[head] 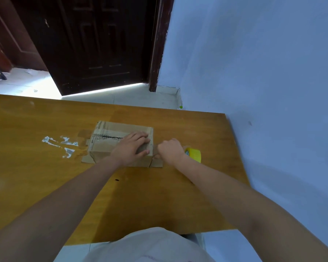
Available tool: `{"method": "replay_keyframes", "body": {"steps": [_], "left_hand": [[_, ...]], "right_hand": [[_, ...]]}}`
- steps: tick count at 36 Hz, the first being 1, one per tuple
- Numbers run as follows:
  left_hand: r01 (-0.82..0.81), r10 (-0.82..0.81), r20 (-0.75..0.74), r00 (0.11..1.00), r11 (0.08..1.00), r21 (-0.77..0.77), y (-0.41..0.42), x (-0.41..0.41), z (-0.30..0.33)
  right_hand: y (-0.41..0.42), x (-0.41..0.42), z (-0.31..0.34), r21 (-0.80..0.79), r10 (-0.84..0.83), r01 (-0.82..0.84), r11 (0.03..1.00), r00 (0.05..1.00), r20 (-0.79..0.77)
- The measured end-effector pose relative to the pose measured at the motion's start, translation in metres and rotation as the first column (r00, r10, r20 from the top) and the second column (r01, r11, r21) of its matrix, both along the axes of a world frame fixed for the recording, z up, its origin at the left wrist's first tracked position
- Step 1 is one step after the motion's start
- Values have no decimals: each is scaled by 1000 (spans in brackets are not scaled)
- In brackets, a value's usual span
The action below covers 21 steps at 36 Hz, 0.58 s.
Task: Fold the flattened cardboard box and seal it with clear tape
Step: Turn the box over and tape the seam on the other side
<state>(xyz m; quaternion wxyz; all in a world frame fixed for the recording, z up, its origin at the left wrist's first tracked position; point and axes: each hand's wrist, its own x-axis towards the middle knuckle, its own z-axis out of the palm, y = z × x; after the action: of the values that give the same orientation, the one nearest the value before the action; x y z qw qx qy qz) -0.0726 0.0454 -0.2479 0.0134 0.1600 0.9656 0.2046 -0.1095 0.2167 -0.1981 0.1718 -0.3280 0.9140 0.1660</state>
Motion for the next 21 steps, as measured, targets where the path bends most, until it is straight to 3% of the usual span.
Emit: {"method": "replay_keyframes", "body": {"steps": [21], "left_hand": [[2,-1,-7,1000,998,57,-1,-2,-1]], "right_hand": [[-5,-32,-5,24,117,-117,993,993,13]]}}
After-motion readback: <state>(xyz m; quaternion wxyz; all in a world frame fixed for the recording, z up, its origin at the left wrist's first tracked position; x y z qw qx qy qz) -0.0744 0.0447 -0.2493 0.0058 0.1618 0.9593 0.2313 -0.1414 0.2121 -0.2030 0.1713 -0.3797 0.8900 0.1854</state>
